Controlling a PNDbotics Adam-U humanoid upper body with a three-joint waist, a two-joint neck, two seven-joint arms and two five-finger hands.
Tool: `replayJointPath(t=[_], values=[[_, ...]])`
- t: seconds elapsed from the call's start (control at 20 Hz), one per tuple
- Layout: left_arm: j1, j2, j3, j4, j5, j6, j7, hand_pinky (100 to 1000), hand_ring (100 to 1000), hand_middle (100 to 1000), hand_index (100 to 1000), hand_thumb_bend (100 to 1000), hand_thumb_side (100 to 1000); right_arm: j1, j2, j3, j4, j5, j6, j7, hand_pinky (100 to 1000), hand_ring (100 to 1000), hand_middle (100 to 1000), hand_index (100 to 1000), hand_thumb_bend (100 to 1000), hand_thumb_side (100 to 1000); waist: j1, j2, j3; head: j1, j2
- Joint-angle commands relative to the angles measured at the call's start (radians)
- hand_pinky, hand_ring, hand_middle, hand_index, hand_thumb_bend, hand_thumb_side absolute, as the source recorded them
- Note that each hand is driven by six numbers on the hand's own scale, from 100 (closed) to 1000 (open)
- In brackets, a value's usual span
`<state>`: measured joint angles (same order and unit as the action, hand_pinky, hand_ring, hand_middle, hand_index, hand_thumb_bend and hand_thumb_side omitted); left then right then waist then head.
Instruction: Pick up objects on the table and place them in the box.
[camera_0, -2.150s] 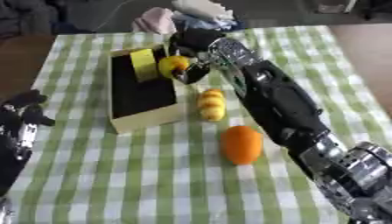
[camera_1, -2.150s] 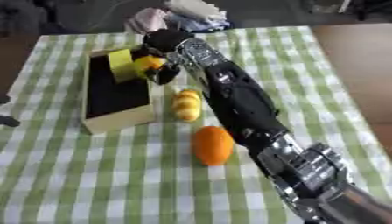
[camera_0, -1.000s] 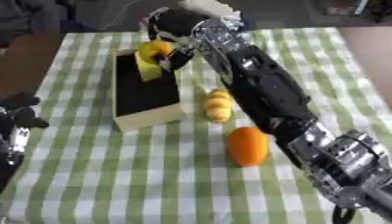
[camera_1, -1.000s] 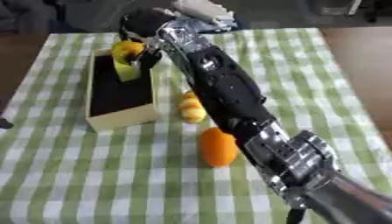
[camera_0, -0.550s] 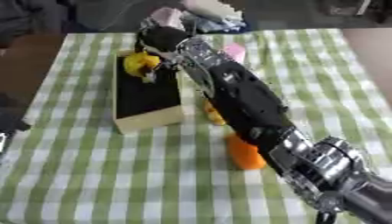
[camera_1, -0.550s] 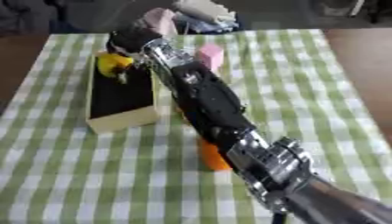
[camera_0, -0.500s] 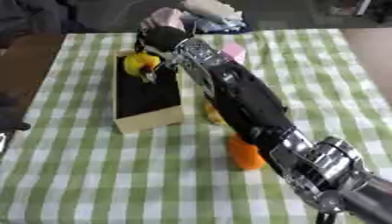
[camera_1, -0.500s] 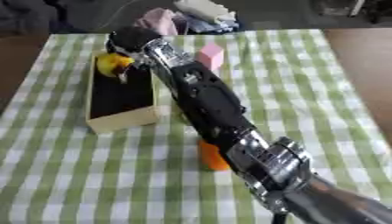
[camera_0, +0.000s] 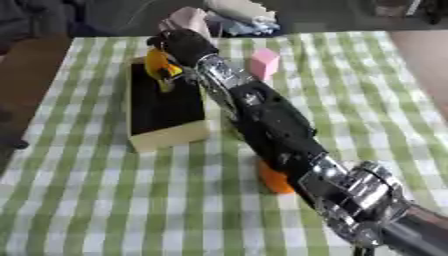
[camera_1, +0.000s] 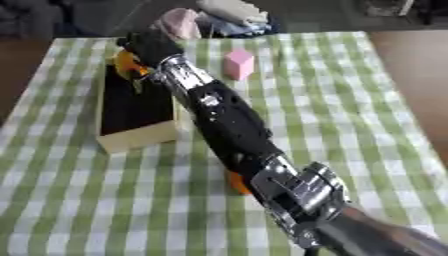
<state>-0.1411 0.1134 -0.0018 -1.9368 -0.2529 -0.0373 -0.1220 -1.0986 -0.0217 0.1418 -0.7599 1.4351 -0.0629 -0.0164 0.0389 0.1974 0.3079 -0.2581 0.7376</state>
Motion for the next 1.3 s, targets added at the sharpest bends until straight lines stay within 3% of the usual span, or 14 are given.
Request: replayJointPath(t=[0.05, 0.25, 0.55, 1.0, 1.3], values=[[-0.009, 0.006, 0.001, -0.02, 0.002, -0.002, -0.005, 750, 559, 731, 857, 286, 785, -0.018, 0.0, -0.003, -0.009, 0.019, 0.045, -0.044, 806, 767, 769, 972, 100, 216, -0.011, 0.001, -0.002, 0.002, -0.007], [-0.006, 0.006, 0.002, -0.02, 0.001, -0.002, -0.005, 751, 559, 730, 857, 287, 786, -0.02, -0.004, 0.003, -0.015, -0.002, 0.05, -0.045, 814, 779, 784, 996, 100, 234, -0.01, 0.001, -0.008, 0.006, -0.005], [-0.003, 0.007, 0.003, -0.02, -0.001, -0.003, -0.006, 751, 559, 730, 858, 289, 786, -0.019, -0.006, 0.013, -0.019, -0.08, 0.006, 0.029, 835, 825, 837, 1000, 100, 362, -0.008, -0.001, -0.015, 0.009, -0.007], [-0.002, 0.007, 0.004, -0.019, -0.003, -0.003, -0.01, 752, 559, 730, 858, 292, 790, -0.02, -0.007, 0.029, -0.015, -0.263, -0.168, 0.258, 901, 941, 945, 1000, 100, 616, -0.008, 0.0, -0.02, 0.013, -0.007], [0.0, 0.007, 0.005, -0.02, -0.003, -0.004, -0.013, 752, 559, 730, 858, 294, 791, -0.023, -0.016, 0.036, -0.046, -0.348, -0.185, 0.329, 896, 941, 950, 1000, 100, 596, -0.007, -0.001, -0.024, 0.015, -0.007]])
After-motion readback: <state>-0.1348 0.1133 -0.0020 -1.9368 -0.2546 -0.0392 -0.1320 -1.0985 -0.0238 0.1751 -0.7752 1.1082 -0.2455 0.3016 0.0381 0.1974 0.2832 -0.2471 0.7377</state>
